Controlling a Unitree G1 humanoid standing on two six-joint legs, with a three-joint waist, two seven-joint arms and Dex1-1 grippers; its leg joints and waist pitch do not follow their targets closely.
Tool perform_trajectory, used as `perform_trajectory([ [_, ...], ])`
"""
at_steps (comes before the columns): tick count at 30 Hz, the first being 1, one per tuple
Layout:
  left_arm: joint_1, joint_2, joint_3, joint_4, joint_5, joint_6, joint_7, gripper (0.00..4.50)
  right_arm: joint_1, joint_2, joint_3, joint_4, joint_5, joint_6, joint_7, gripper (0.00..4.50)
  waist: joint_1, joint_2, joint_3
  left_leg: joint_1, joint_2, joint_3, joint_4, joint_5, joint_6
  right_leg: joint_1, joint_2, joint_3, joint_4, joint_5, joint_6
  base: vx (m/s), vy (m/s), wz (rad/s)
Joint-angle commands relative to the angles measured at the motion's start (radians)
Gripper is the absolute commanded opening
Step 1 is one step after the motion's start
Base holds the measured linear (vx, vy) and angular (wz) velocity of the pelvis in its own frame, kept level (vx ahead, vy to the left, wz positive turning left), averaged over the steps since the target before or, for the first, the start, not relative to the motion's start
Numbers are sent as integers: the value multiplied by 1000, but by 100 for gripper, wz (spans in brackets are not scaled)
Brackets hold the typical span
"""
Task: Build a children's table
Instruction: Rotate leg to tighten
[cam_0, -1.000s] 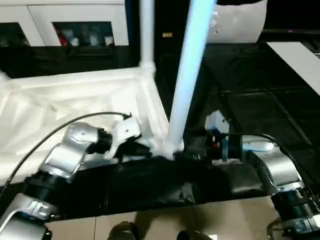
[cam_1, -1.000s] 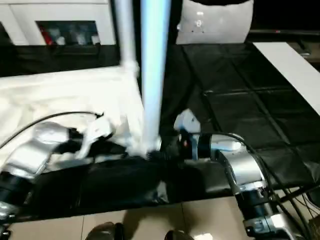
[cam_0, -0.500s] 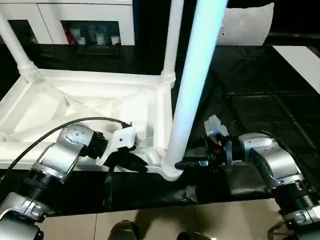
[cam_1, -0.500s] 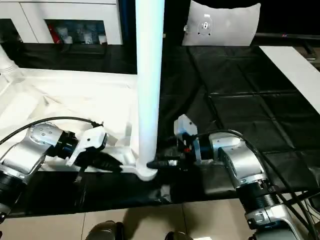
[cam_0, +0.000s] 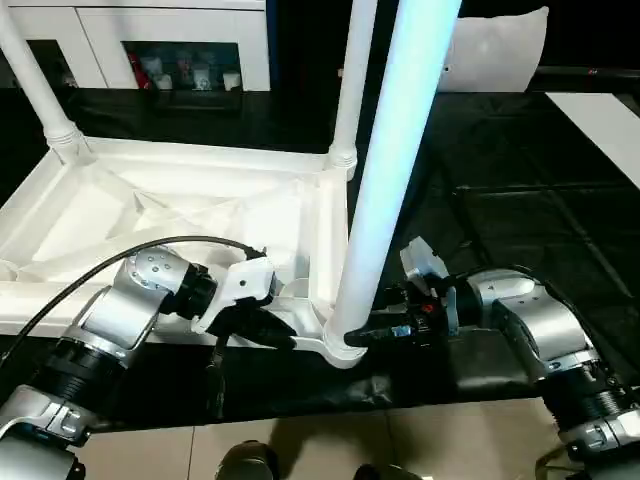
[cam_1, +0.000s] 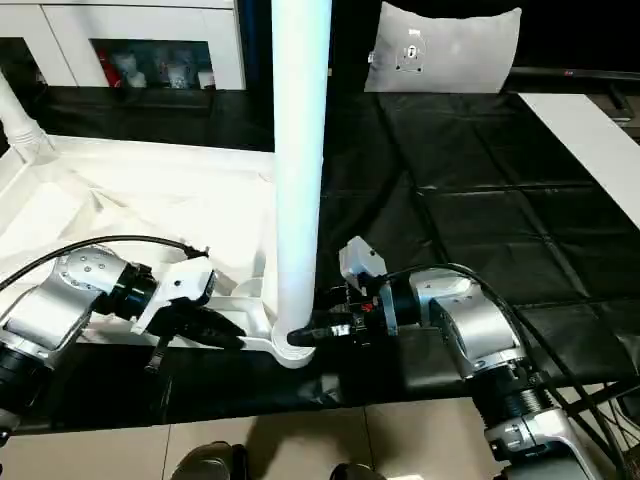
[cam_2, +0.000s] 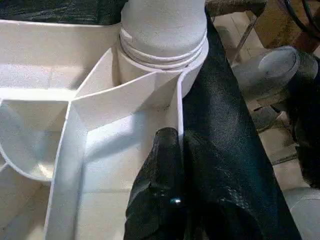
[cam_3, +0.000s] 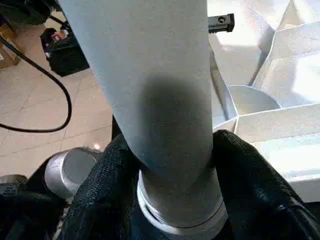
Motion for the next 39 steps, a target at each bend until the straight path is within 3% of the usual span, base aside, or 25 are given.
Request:
perform_trajectory([
  [1,4,-23,-14,-55,-37,7,-10,0,15,3,7,-37,45,43,13,199,-7,4,-70,32,85,-36,-71,-182,37,39,-108,64,-71,-204,-209,0,0,0],
  [3,14,-76,24,-76,-41,79,111,0,67,41,-17,-118,68,124,-96,198,-6,5,-69,32,87,-37,-72,-182,38,37,-108,63,-70,-202,-210,0,0,0],
  [7,9,-118,45,-77,-27,139,207,0,87,87,-23,-143,42,137,-200,198,-11,1,-62,29,83,-42,-78,-230,14,39,-114,65,-84,-308,-182,0,0,0],
  [10,-12,-219,81,-74,2,246,392,0,95,210,-36,-151,-16,190,-427,198,-26,0,-59,31,81,-48,-82,-258,-13,35,-115,64,-91,-395,-158,0,0,0],
  [13,-34,-308,107,-64,27,323,531,0,82,334,-56,-131,-64,223,-637,198,-55,-1,-58,27,78,-53,-84,-278,-32,35,-116,62,-95,-422,-149,0,0,0],
  [14,-50,-349,120,-46,44,344,604,0,69,398,-77,-110,-83,240,-747,198,-64,-2,-58,21,76,-54,-84,-265,-31,39,-115,62,-94,-413,-143,0,0,0],
  [15,-59,-370,128,-34,53,352,645,0,60,429,-88,-94,-92,244,-799,198,-71,-5,-60,24,75,-52,-84,-258,-27,36,-112,62,-96,-398,-140,0,0,0],
  [17,-73,-403,138,-21,66,366,708,0,45,478,-104,-64,-106,240,-885,198,-75,-3,-61,29,70,-47,-78,-245,-18,31,-111,65,-97,-369,-146,0,0,0],
  [19,-87,-434,144,-11,82,376,765,0,24,530,-127,-24,-123,218,-978,198,-76,-1,-61,26,70,-46,-78,-224,-4,34,-109,66,-96,-332,-146,0,0,0],
  [23,-99,-482,152,-7,119,396,852,0,-21,605,-170,51,-172,152,-1133,198,-82,6,-64,27,71,-45,-80,-212,-7,34,-104,64,-89,-250,-163,0,0,0],
  [25,-93,-477,139,-23,127,405,837,0,-19,617,-189,47,-176,131,-1145,252,-81,6,-64,26,72,-44,-80,-203,-3,37,-104,65,-88,-224,-157,0,0,0],
  [29,-77,-444,112,-47,123,398,788,0,-11,603,-212,34,-165,109,-1135,289,-81,7,-66,25,71,-43,-81,-188,14,41,-104,65,-84,-174,-160,0,0,0],
  [32,-47,-378,91,-75,104,362,699,0,22,516,-207,-5,-158,55,-1038,315,-80,7,-67,23,72,-41,-78,-171,25,45,-104,66,-81,-145,-159,0,0,0],
  [35,-32,-322,77,-76,102,308,618,0,49,432,-216,-39,-129,30,-920,333,-81,6,-66,23,72,-39,-77,-150,40,45,-102,65,-77,-107,-182,0,0,0],
  [37,-30,-316,75,-76,102,301,609,0,51,423,-216,-43,-126,28,-906,355,-76,5,-66,23,74,-39,-75,-146,47,48,-105,65,-77,-106,-183,0,0,0],
  [39,-20,-264,64,-75,85,246,519,0,73,330,-201,-77,-101,15,-757,367,-75,6,-64,24,73,-37,-75,-155,53,47,-102,66,-78,-120,-186,0,0,0],
])
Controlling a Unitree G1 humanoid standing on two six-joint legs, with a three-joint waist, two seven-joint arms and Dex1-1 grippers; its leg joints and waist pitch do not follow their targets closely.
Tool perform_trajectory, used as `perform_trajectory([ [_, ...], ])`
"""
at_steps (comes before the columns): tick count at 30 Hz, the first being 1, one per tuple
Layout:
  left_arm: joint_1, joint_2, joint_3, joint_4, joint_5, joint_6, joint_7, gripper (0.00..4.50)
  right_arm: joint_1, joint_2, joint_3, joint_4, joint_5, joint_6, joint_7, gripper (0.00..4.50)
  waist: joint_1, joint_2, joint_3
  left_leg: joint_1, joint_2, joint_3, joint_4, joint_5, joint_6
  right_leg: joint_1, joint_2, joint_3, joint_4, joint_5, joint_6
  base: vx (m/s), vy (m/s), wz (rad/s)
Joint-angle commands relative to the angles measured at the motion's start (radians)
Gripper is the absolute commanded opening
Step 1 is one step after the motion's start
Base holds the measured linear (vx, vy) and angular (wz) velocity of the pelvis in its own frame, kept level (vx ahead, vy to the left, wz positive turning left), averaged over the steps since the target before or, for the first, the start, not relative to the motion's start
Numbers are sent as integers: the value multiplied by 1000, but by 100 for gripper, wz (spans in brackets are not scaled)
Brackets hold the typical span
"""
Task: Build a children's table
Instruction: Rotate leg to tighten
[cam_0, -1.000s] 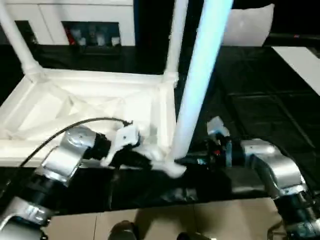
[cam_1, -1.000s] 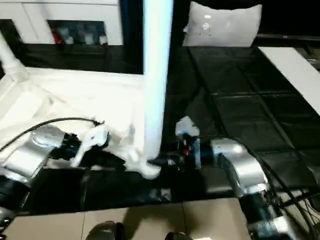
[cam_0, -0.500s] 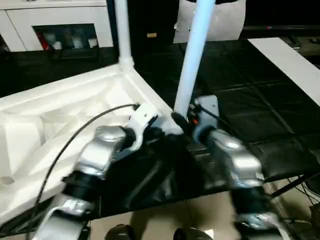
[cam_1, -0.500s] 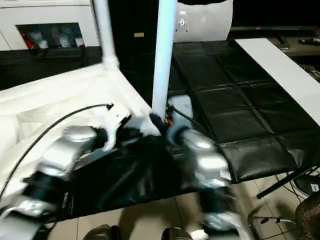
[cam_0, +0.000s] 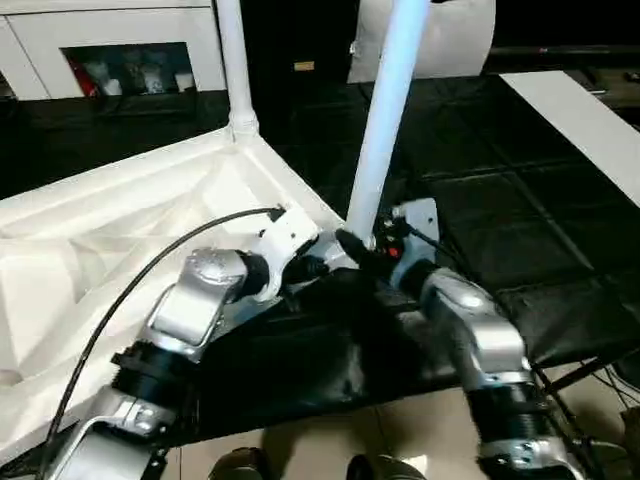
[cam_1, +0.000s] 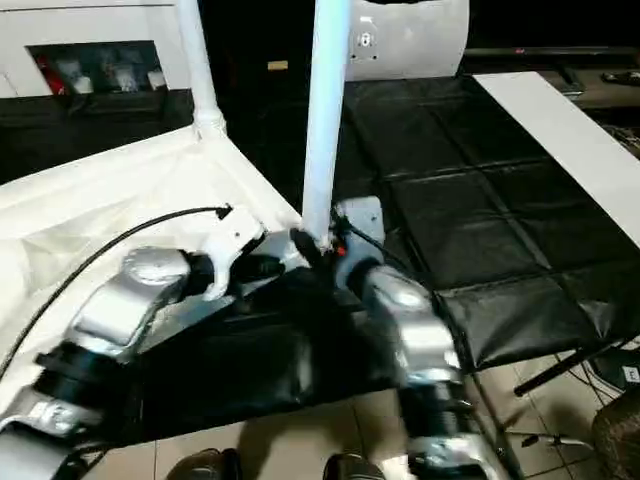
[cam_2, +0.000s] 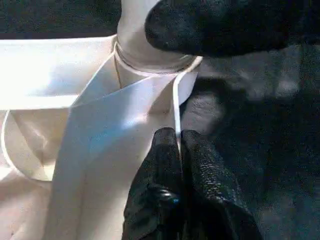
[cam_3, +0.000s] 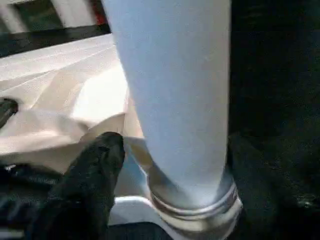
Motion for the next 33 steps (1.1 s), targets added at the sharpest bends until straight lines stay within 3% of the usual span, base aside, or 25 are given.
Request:
perform_trajectory([
  [1,8,34,-37,-41,-48,-74,-130,0,13,-69,40,-45,27,-19,151,377,9,5,-66,22,74,-40,-64,-159,56,54,-104,64,-73,-136,-183,0,0,0],
  [3,23,101,-68,-47,-64,-149,-242,0,17,-160,68,-41,23,-55,269,389,18,4,-65,24,76,-38,-63,-171,57,51,-105,64,-75,-171,-180,0,0,0],
  [8,34,161,-84,-39,-86,-213,-360,0,22,-242,97,-53,52,-72,420,401,34,7,-61,34,81,-38,-68,-217,41,41,-104,65,-81,-249,-175,0,0,0],
  [15,29,235,-117,-28,-127,-269,-535,0,11,-351,141,-65,141,-49,686,401,48,3,-63,28,82,-36,-65,-207,50,47,-108,64,-73,-215,-197,0,0,0],
  [21,13,256,-139,-17,-130,-305,-610,0,-31,-401,198,-26,150,-31,826,343,53,2,-60,30,85,-38,-66,-226,38,42,-109,63,-78,-292,-191,0,0,0],
  [23,7,259,-144,-12,-129,-313,-627,0,-50,-409,227,-3,130,-53,854,319,56,1,-62,31,86,-38,-65,-226,34,41,-110,64,-76,-290,-192,0,0,0],
  [33,5,264,-147,-8,-131,-322,-640,0,-75,-408,263,17,136,-39,904,243,67,-1,-65,31,85,-38,-63,-202,39,42,-109,63,-72,-266,-193,0,0,0],
])
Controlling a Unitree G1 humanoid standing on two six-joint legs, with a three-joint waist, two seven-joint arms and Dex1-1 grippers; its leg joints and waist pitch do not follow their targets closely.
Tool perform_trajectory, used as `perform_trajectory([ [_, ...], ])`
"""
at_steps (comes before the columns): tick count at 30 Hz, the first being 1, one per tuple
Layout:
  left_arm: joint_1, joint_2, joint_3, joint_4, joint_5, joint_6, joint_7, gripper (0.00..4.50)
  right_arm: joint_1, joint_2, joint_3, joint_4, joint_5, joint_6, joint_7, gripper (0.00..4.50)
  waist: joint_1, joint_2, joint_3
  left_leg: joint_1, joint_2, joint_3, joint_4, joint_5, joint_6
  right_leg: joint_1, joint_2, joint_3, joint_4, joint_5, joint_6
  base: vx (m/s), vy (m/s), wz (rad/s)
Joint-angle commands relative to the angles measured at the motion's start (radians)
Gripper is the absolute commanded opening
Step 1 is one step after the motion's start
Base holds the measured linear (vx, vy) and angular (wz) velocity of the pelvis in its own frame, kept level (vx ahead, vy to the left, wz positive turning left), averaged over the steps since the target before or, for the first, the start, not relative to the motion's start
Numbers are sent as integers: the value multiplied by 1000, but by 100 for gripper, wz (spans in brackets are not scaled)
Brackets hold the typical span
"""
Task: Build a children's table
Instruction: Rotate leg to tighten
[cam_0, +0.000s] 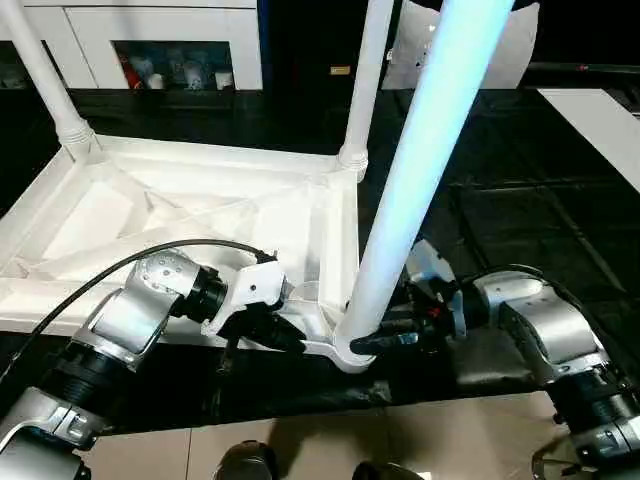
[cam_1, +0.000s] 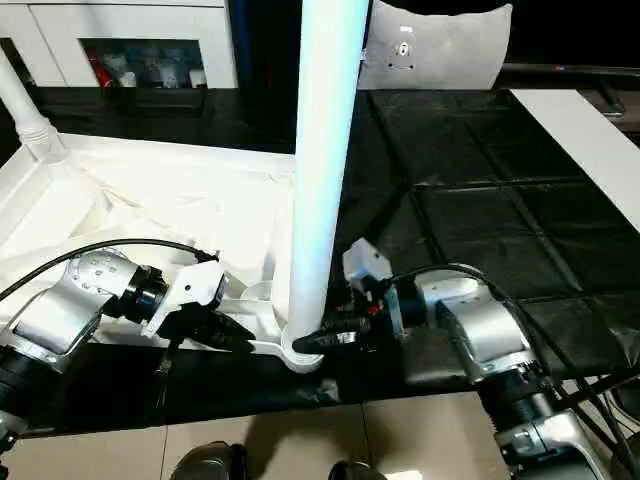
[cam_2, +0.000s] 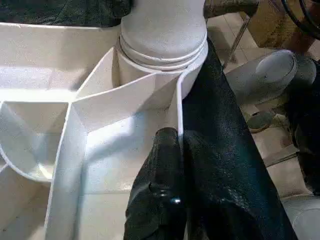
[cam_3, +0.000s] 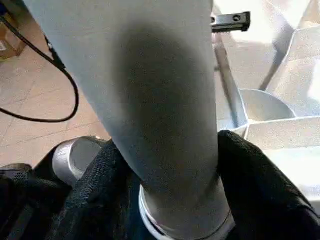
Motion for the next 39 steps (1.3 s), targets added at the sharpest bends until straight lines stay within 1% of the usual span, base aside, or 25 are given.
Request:
perform_trajectory([
  [1,-23,-2,-26,-12,-18,-21,-52,0,-12,-11,6,3,10,7,21,235,-8,2,-66,30,84,-38,-72,-200,39,39,-107,64,-76,-264,-193,0,0,0],
  [7,-14,-5,-17,-18,-22,-7,-37,0,8,-9,17,-31,35,44,34,212,-7,2,-65,30,85,-38,-73,-211,34,38,-108,64,-78,-279,-191,0,0,0],
  [10,-7,-41,11,-33,-38,43,33,0,47,-6,14,-96,67,103,13,211,-4,4,-64,33,85,-37,-74,-216,32,37,-106,65,-79,-277,-188,0,0,0],
  [13,-13,-111,54,-39,-48,121,160,0,79,53,8,-132,41,134,-124,211,-2,2,-63,33,85,-39,-76,-225,24,36,-108,66,-80,-286,-188,0,0,0],
  [14,-14,-118,58,-39,-48,129,172,0,82,60,8,-134,36,137,-140,211,-6,3,-60,29,83,-41,-77,-240,16,36,-111,66,-84,-320,-182,0,0,0],
  [15,-28,-173,76,-33,-34,194,273,0,80,155,-6,-116,-14,162,-317,211,-11,-1,-57,28,81,-43,-78,-256,8,36,-113,66,-90,-367,-169,0,0,0],
  [16,-28,-173,76,-33,-34,194,273,0,80,155,-6,-116,-14,162,-317,211,-16,0,-55,27,81,-45,-80,-262,-1,34,-112,65,-88,-388,-165,0,0,0],
  [17,-41,-217,89,-28,-20,241,346,0,64,242,-26,-92,-47,200,-469,210,-21,-2,-54,29,78,-49,-81,-286,-15,34,-116,63,-96,-458,-146,0,0,0],
  [18,-44,-227,92,-27,-15,250,364,0,58,264,-33,-86,-54,217,-510,209,-35,0,-52,26,76,-54,-84,-298,-28,35,-117,61,-100,-499,-132,0,0,0],
  [19,-53,-249,95,-22,-2,269,402,0,45,312,-49,-64,-69,233,-592,209,-41,-1,-52,26,75,-57,-85,-306,-30,35,-117,60,-103,-516,-123,0,0,0],
  [20,-62,-271,99,-15,10,287,443,0,34,357,-64,-44,-81,250,-668,209,-55,1,-51,27,75,-60,-87,-321,-42,32,-114,59,-103,-528,-116,0,0,0],
  [21,-67,-283,102,-11,17,298,467,0,29,380,-72,-37,-83,260,-703,209,-64,0,-53,23,74,-61,-87,-327,-46,36,-116,59,-102,-527,-108,0,0,0],
  [22,-76,-303,108,-1,27,312,506,0,23,415,-81,-24,-88,273,-752,209,-66,0,-53,23,73,-61,-87,-324,-43,36,-117,60,-104,-522,-107,0,0,0],
  [24,-90,-340,120,15,41,338,578,0,6,483,-93,5,-107,269,-856,209,-77,2,-51,32,70,-56,-83,-337,-38,23,-112,65,-110,-510,-109,0,0,0],
  [25,-96,-362,131,24,50,349,624,0,-5,518,-104,26,-113,265,-910,209,-78,7,-53,32,68,-57,-82,-337,-38,25,-113,64,-110,-508,-111,0,0,0],
  [26,-100,-378,140,28,58,358,655,0,-11,543,-115,37,-121,265,-945,209,-81,4,-52,30,69,-56,-84,-327,-34,28,-113,65,-112,-501,-109,0,0,0],
  [27,-106,-405,153,34,71,365,710,0,-25,578,-131,62,-136,260,-1007,209,-79,5,-55,34,69,-54,-82,-315,-29,27,-111,66,-111,-481,-108,0,0,0],
  [29,-111,-453,163,34,96,381,789,0,-44,640,-154,99,-154,233,-1088,209,-85,7,-56,32,70,-51,-83,-308,-32,25,-107,68,-108,-437,-123,0,0,0],
  [30,-111,-464,162,33,104,375,809,0,-48,650,-149,107,-166,207,-1099,244,-82,7,-59,32,69,-51,-83,-292,-28,30,-106,68,-104,-405,-126,0,0,0],
  [31,-110,-467,159,30,104,376,809,0,-48,654,-149,107,-170,196,-1104,244,-82,7,-60,30,70,-51,-84,-278,-24,32,-106,68,-103,-382,-127,0,0,0],
  [32,-108,-468,155,25,106,378,807,0,-46,657,-150,105,-175,183,-1109,277,-82,7,-62,27,69,-48,-83,-253,-15,36,-104,68,-97,-327,-133,0,0,0],
  [33,-106,-466,151,20,107,378,803,0,-44,656,-150,103,-178,177,-1110,278,-81,5,-66,24,68,-46,-81,-221,-4,41,-103,69,-90,-265,-144,0,0,0],
  [35,-100,-453,137,6,113,377,787,0,-36,650,-151,96,-188,162,-1115,285,-81,5,-67,22,66,-42,-78,-183,16,45,-103,68,-85,-199,-159,0,0,0],
  [37,-93,-440,131,-7,109,378,767,0,-27,637,-153,88,-189,151,-1104,319,-80,6,-68,22,66,-42,-76,-160,26,49,-102,67,-83,-170,-171,0,0,0],
  [39,-72,-399,122,-35,104,364,710,0,-1,589,-164,60,-191,118,-1052,330,-77,9,-70,26,69,-41,-76,-160,30,49,-103,67,-81,-164,-178,0,0,0],
])
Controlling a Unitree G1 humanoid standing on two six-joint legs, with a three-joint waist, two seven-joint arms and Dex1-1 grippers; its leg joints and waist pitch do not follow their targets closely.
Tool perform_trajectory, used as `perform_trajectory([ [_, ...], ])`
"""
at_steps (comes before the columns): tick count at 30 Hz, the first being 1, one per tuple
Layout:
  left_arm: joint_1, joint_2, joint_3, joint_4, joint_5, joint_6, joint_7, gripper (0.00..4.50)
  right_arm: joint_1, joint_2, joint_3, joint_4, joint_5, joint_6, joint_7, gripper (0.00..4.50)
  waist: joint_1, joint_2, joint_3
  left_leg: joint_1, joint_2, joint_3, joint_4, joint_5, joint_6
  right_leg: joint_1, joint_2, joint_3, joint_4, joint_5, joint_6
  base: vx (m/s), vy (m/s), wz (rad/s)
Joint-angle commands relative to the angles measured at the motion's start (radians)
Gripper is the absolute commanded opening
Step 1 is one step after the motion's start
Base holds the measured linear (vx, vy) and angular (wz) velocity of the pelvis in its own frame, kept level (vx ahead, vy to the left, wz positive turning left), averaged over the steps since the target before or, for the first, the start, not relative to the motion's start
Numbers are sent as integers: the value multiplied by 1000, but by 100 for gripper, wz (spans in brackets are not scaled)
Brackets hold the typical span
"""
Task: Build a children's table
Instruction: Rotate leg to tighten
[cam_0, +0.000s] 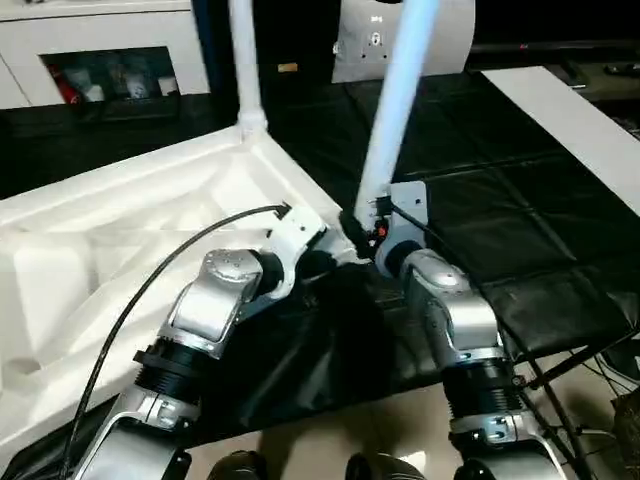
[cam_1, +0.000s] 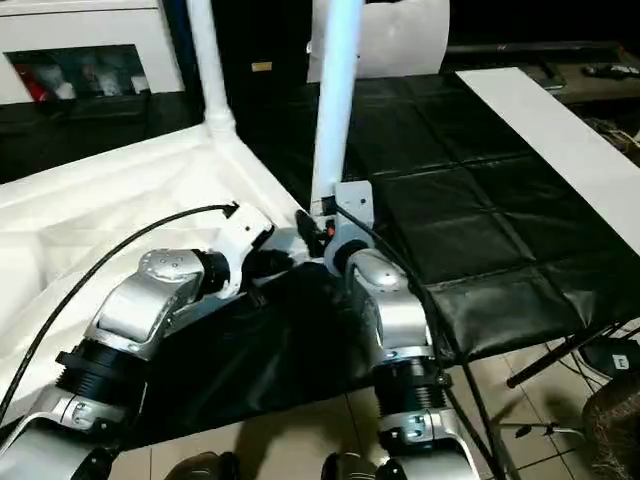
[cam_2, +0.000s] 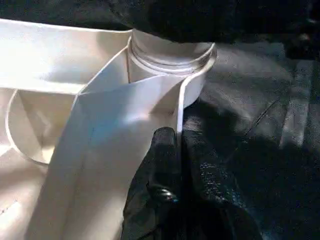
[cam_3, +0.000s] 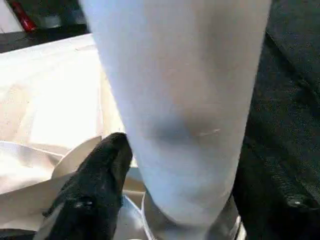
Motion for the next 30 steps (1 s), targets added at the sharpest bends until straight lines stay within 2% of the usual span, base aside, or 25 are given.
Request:
perform_trajectory([
  [1,-20,-12,-35,-57,-21,-29,-26,0,36,36,129,15,50,18,119,338,13,9,-71,11,71,-41,-62,-158,39,52,-104,65,-78,-161,-178,0,0,0],
  [2,-7,18,-41,-70,-25,-46,-67,0,51,-2,126,-4,53,-3,164,365,12,8,-70,9,71,-42,-63,-155,40,54,-104,65,-76,-153,-178,0,0,0],
  [3,-2,28,-42,-73,-27,-51,-80,0,54,-15,125,-9,55,-10,178,365,13,9,-72,9,71,-42,-62,-152,40,57,-102,64,-74,-142,-180,0,0,0],
  [5,26,90,-52,-92,-44,-96,-163,0,70,-90,115,-31,69,-50,264,374,13,10,-72,9,73,-41,-60,-150,47,58,-104,65,-73,-120,-192,0,0,0],
  [6,38,120,-55,-93,-58,-121,-213,0,71,-137,114,-32,74,-76,324,383,12,14,-76,12,73,-39,-58,-147,51,57,-103,65,-71,-108,-201,0,0,0],
  [10,54,159,-60,-89,-77,-174,-291,0,73,-200,127,-38,83,-103,427,426,21,13,-74,14,74,-37,-57,-156,52,56,-103,65,-71,-115,-217,0,0,0],
  [11,59,187,-67,-82,-83,-205,-339,0,75,-240,134,-43,89,-123,495,426,25,12,-76,17,75,-38,-57,-161,47,58,-101,63,-71,-123,-213,0,0,0],
  [12,59,187,-67,-82,-83,-205,-339,0,75,-240,134,-43,89,-123,495,426,28,14,-75,19,77,-36,-57,-165,48,52,-103,66,-71,-129,-215,0,0,0],
  [13,62,217,-74,-75,-95,-235,-396,0,77,-287,142,-45,97,-147,582,426,30,8,-77,20,78,-34,-56,-166,47,53,-102,65,-71,-137,-215,0,0,0],
  [14,62,217,-74,-75,-95,-235,-396,0,77,-287,142,-45,97,-147,582,426,40,10,-77,20,77,-35,-55,-165,47,55,-105,66,-70,-146,-213,0,0,0],
  [16,61,259,-84,-61,-117,-274,-487,0,80,-366,159,-43,118,-183,727,426,45,10,-78,21,78,-35,-56,-171,45,54,-104,65,-70,-157,-209,0,0,0],
  [17,61,259,-84,-61,-117,-274,-487,0,80,-366,159,-43,118,-183,727,426,50,7,-78,21,78,-35,-55,-171,46,56,-105,64,-70,-166,-205,0,0,0],
  [18,57,295,-102,-50,-120,-310,-554,0,74,-418,172,-38,146,-194,836,426,53,4,-77,21,76,-35,-54,-174,52,54,-103,64,-72,-176,-202,0,0,0],
  [24,54,336,-131,-37,-117,-359,-635,0,52,-466,189,-6,163,-230,946,386,67,5,-77,21,80,-35,-53,-196,40,50,-108,64,-75,-255,-194,0,0,0],
  [27,53,366,-160,-39,-128,-394,-721,0,13,-501,207,34,190,-237,1071,356,71,5,-77,21,81,-35,-51,-202,41,49,-106,62,-73,-262,-200,0,0,0],
  [30,49,374,-169,-36,-127,-409,-744,0,2,-512,221,41,201,-233,1116,348,78,3,-78,22,82,-35,-50,-203,44,48,-107,62,-72,-269,-197,0,0,0],
])
